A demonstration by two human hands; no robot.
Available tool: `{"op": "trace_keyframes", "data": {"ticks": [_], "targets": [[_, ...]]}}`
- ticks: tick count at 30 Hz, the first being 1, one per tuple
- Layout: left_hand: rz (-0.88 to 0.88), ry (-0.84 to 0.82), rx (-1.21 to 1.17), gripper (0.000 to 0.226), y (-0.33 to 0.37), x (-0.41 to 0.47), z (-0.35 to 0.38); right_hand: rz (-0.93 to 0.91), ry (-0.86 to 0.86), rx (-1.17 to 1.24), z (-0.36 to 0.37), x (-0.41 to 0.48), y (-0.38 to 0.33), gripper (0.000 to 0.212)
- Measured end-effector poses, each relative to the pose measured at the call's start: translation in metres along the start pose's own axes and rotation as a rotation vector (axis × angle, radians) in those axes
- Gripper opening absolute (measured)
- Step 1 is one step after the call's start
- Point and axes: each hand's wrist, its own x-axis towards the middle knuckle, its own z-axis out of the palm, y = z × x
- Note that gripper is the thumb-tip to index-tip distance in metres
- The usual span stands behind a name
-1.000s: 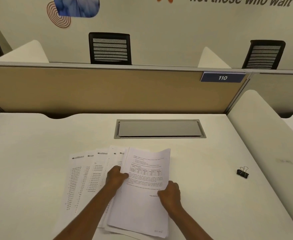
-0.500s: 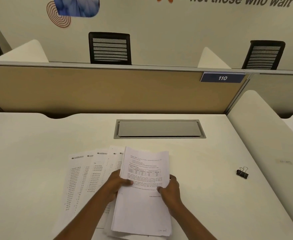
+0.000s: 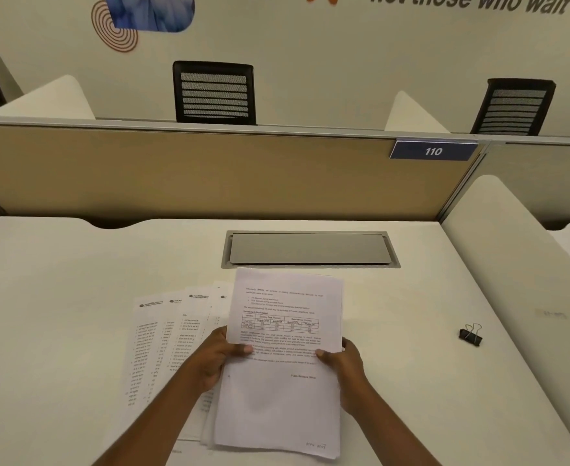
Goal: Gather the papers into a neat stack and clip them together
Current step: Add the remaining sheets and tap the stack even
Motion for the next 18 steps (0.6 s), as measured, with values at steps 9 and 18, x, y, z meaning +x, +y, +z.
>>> {"op": "trace_keyframes", "data": {"ticks": [9, 18], "targets": [[0.069, 0.126, 0.186, 0.043, 0.001, -0.001, 0.005, -0.110, -0.104, -0.202, 0.004, -0.007, -0.004, 0.036], [-0.046, 0.483, 0.882, 0.043, -0.007, 0.015, 0.009, -0.232, 0.078, -0.504, 0.034, -0.012, 0.005, 0.021]]}}
